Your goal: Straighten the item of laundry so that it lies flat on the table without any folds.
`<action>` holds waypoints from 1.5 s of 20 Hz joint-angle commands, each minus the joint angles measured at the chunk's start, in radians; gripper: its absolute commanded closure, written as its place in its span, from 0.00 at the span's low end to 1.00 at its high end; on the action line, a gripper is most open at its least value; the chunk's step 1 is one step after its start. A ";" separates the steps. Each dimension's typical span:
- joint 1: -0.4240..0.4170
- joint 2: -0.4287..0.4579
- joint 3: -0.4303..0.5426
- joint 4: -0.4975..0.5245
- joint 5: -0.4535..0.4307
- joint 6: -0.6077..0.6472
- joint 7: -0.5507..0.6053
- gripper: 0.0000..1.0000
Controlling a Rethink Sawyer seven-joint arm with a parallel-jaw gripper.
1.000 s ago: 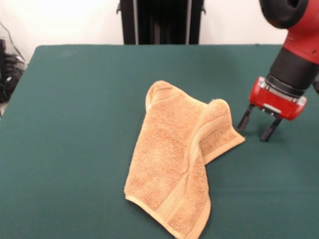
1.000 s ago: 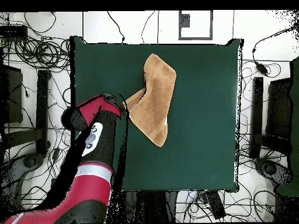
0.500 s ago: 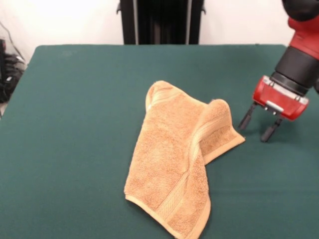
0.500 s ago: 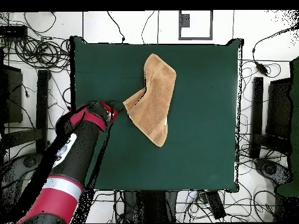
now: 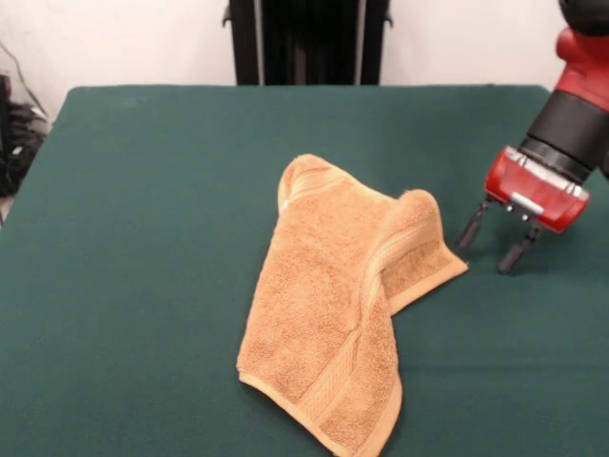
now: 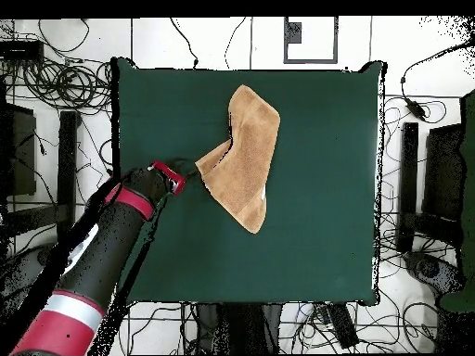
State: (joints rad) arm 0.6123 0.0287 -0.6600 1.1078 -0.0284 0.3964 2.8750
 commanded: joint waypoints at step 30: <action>-0.709 -0.468 0.893 0.356 -0.039 0.457 -0.581 0.00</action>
State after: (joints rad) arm -0.1105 -0.4835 0.0847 1.3534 -0.0301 0.8314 2.4650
